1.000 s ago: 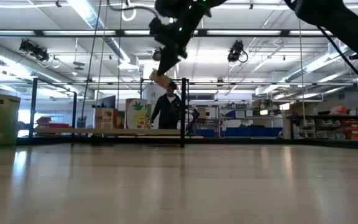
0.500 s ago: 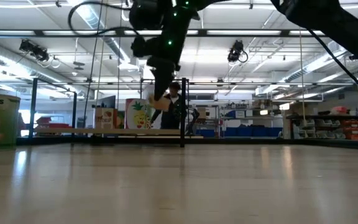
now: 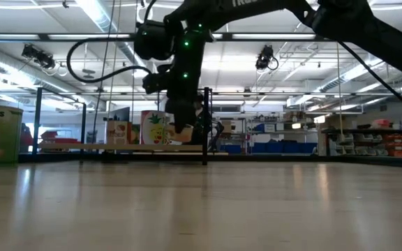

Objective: Pick and place cans onto a shelf
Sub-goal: Put the canned mushrooms on the shelf

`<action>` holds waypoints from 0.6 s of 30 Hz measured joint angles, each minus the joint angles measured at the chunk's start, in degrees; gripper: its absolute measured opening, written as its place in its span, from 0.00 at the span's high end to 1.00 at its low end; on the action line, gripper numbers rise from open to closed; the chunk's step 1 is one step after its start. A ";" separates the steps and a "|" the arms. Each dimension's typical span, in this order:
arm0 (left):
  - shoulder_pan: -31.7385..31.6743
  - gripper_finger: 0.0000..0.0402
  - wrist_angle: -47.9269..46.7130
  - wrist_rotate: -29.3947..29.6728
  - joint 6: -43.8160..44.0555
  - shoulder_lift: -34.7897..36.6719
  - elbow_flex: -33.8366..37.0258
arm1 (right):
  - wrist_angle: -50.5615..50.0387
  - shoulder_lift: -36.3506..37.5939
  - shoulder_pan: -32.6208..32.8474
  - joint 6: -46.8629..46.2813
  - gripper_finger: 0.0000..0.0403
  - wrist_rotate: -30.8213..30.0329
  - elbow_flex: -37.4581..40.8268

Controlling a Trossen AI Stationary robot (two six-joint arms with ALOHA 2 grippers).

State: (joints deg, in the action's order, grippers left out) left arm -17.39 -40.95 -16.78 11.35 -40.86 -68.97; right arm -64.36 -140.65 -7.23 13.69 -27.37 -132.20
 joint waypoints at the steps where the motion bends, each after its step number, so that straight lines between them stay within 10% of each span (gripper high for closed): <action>1: 0.00 0.95 0.00 0.00 0.00 0.00 0.00 | -0.08 -0.03 -0.29 0.00 0.97 0.00 0.00; 18: 0.00 0.95 0.42 -0.02 0.00 0.02 0.00 | 0.43 0.50 -2.58 -3.33 0.77 3.38 0.07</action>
State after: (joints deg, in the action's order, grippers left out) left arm -17.39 -40.53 -16.80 11.35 -40.84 -68.97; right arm -63.93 -140.15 -9.82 10.36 -23.99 -132.14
